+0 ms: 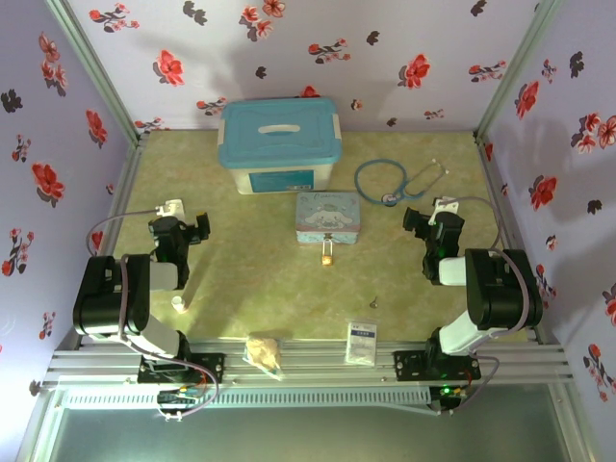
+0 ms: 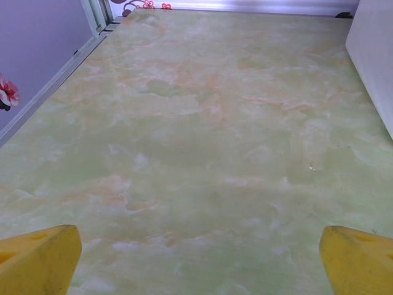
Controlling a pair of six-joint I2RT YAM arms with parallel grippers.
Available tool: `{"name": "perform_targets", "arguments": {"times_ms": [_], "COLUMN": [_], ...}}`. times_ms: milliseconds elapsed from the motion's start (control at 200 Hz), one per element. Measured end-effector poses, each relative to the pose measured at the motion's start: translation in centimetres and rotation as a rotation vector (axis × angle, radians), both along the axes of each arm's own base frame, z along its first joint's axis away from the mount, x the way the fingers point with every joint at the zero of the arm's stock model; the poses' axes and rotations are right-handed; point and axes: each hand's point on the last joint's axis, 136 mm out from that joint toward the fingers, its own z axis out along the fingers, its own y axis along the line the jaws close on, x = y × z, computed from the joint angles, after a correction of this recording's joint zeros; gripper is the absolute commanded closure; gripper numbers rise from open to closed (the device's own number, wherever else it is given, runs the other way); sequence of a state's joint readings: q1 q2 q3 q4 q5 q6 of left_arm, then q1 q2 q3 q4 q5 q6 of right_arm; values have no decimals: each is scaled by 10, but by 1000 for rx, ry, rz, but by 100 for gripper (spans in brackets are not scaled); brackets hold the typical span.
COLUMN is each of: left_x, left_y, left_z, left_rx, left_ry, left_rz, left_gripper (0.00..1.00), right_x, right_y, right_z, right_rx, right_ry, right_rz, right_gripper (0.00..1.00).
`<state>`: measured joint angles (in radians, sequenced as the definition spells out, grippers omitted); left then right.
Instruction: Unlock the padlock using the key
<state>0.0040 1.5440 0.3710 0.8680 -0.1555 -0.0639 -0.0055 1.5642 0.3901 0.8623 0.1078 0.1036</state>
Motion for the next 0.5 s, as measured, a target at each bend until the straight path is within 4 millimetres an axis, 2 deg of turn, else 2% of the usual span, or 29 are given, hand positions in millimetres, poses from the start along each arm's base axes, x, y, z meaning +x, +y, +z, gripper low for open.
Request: {"name": "perform_targets", "arguments": {"times_ms": [500], "left_x": [0], "left_y": [0], "left_z": [3], "left_rx": [0], "left_ry": [-8], "left_rz": [1], "left_gripper": [0], "right_x": [0], "right_y": [0], "right_z": [0], "right_rx": [0], "right_ry": [0], "right_rz": [2], "right_gripper": [1]}}
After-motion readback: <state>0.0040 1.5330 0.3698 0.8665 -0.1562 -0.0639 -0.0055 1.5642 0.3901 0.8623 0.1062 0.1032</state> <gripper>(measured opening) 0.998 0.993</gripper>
